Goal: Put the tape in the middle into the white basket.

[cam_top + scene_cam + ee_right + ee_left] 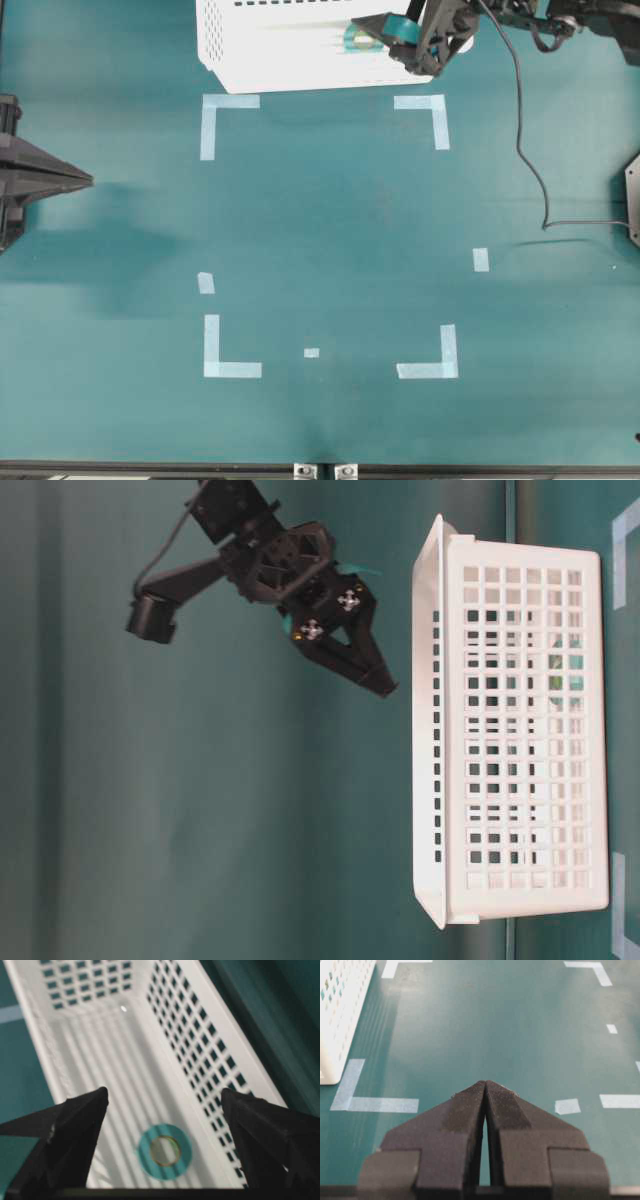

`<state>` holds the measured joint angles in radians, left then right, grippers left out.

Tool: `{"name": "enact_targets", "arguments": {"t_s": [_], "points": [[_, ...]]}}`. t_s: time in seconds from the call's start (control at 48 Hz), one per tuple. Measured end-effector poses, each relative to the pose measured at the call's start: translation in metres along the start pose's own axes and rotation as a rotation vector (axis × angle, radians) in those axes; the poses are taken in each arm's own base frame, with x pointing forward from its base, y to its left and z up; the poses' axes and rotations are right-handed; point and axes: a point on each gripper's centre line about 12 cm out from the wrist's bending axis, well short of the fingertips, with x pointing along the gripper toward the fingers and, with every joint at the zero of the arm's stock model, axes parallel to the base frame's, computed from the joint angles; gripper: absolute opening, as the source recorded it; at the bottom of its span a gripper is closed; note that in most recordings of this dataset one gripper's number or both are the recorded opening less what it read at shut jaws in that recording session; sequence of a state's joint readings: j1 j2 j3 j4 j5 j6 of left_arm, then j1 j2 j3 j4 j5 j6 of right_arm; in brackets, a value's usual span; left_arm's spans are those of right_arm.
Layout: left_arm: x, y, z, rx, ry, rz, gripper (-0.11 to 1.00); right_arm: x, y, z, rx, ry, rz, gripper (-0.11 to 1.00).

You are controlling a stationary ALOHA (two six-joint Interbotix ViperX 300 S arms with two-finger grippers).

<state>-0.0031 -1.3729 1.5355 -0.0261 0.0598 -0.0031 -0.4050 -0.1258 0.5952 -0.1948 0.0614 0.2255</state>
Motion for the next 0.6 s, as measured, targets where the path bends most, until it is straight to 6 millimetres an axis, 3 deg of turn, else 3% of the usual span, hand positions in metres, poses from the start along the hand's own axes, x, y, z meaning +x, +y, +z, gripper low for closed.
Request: {"name": "enact_targets", "arguments": {"t_s": [0.333,0.604], "points": [[0.0,0.0,0.0,0.002,0.0,0.0,-0.11,-0.025,0.066,-0.015,-0.085,-0.036,0.167,0.95],[0.0,0.0,0.0,0.0,0.0,0.0,-0.11,-0.049,0.103,-0.035,-0.136,-0.088,0.294,0.95]]}}
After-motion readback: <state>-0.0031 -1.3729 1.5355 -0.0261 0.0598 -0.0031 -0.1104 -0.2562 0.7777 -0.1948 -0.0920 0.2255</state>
